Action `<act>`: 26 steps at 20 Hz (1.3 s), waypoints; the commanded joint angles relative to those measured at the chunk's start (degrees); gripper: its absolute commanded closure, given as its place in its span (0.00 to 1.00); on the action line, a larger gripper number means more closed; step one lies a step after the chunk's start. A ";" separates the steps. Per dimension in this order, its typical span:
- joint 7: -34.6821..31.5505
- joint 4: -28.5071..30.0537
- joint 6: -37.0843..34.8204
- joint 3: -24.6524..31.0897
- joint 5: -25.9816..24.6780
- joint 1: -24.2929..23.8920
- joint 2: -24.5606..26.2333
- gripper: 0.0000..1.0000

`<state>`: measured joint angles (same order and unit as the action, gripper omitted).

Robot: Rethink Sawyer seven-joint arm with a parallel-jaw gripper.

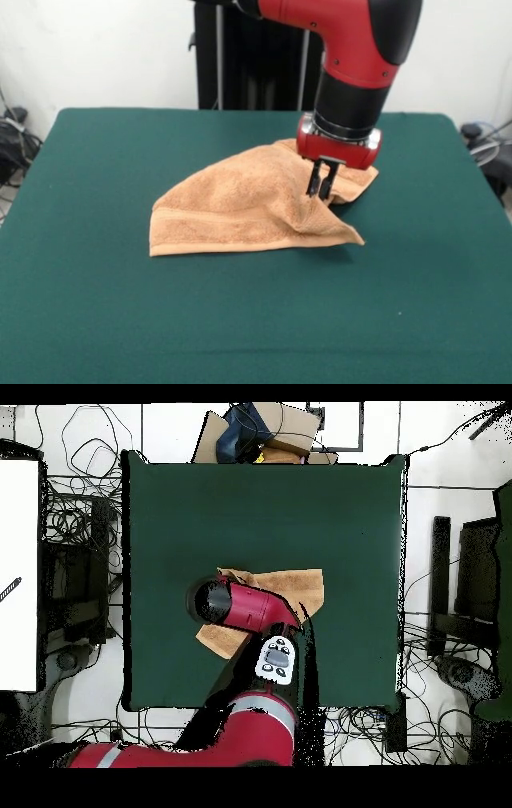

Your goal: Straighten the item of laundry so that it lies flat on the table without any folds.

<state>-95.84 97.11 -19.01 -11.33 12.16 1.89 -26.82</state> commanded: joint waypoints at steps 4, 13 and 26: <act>-11.89 4.80 4.49 4.95 1.03 -1.56 -0.98 1.00; -11.39 3.85 3.43 4.46 1.12 -1.11 -0.35 1.00; -12.11 3.92 3.96 4.09 1.29 -0.32 0.02 1.00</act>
<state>-95.84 98.83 -18.16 -11.29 12.18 1.80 -27.01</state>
